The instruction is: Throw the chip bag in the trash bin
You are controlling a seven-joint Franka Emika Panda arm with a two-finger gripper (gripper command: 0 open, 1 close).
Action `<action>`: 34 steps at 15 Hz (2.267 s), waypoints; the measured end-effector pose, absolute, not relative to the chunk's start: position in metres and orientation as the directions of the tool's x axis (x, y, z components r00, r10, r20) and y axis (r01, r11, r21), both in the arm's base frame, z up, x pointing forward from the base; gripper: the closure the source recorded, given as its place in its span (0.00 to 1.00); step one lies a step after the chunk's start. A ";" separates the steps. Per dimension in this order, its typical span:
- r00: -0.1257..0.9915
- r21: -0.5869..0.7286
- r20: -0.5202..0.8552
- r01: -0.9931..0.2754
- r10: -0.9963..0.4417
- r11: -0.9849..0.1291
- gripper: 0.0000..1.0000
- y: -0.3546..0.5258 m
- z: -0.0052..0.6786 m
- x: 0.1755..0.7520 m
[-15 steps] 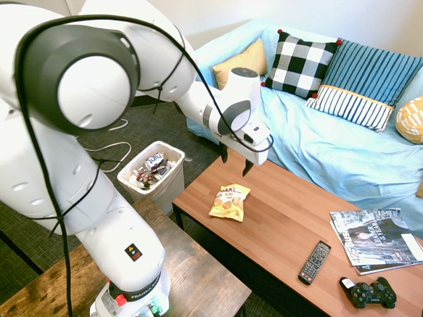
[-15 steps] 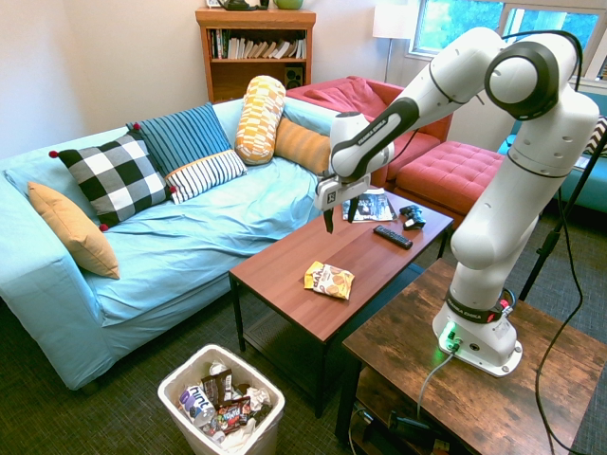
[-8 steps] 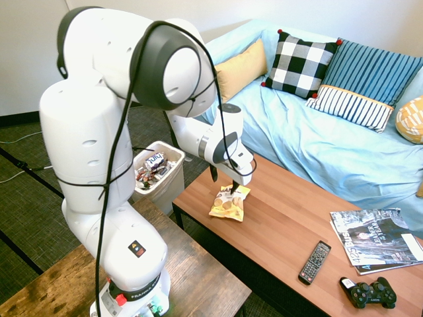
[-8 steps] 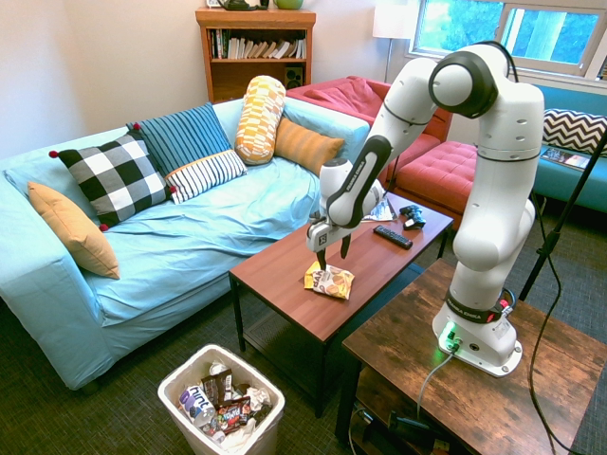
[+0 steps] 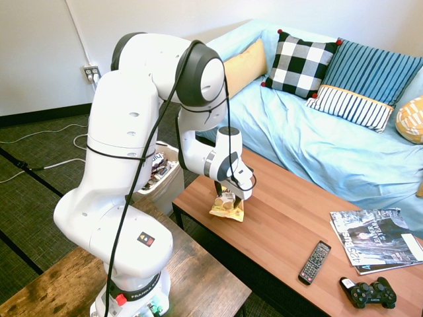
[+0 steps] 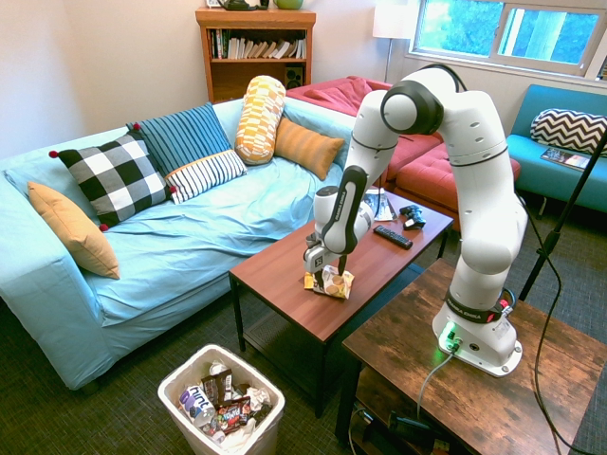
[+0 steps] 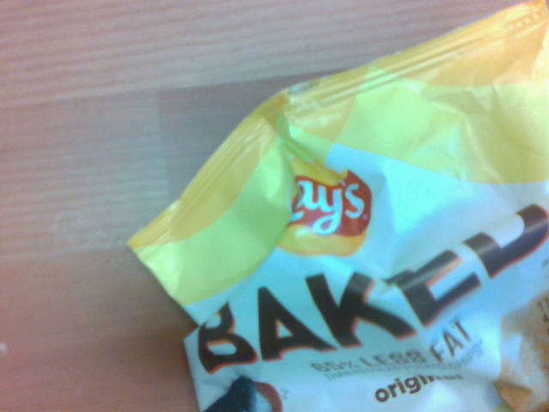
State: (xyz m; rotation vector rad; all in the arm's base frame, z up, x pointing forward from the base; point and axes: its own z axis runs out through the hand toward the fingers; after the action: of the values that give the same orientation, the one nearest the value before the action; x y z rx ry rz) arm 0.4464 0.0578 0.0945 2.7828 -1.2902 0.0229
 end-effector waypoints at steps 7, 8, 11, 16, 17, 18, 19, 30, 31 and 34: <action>0.628 0.060 0.047 -0.778 -0.777 -0.625 1.00 0.061 0.083 0.450; 0.625 0.058 0.044 -0.781 -0.780 -0.622 1.00 0.062 0.083 0.450; 0.618 0.056 0.042 -0.786 -0.785 -0.615 1.00 0.064 0.082 0.450; 0.617 0.065 0.038 -0.787 -0.786 -0.614 1.00 0.063 0.081 0.453; 0.617 0.067 0.037 -0.787 -0.786 -0.614 1.00 0.063 0.081 0.453; 0.616 0.069 0.036 -0.787 -0.787 -0.613 1.00 0.063 0.081 0.453; 0.614 0.072 0.034 -0.788 -0.788 -0.611 1.00 0.062 0.081 0.453; 0.612 0.056 0.011 -0.790 -0.791 -0.611 1.00 0.076 0.132 0.457; 0.623 0.039 0.014 -0.782 -0.782 -0.622 1.00 0.087 0.149 0.456; 0.668 -0.001 0.045 -0.744 -0.743 -0.668 1.00 0.149 0.198 0.448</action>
State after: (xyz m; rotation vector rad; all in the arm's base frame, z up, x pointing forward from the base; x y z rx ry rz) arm 0.4481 0.1486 0.1985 2.8530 -1.2721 0.0644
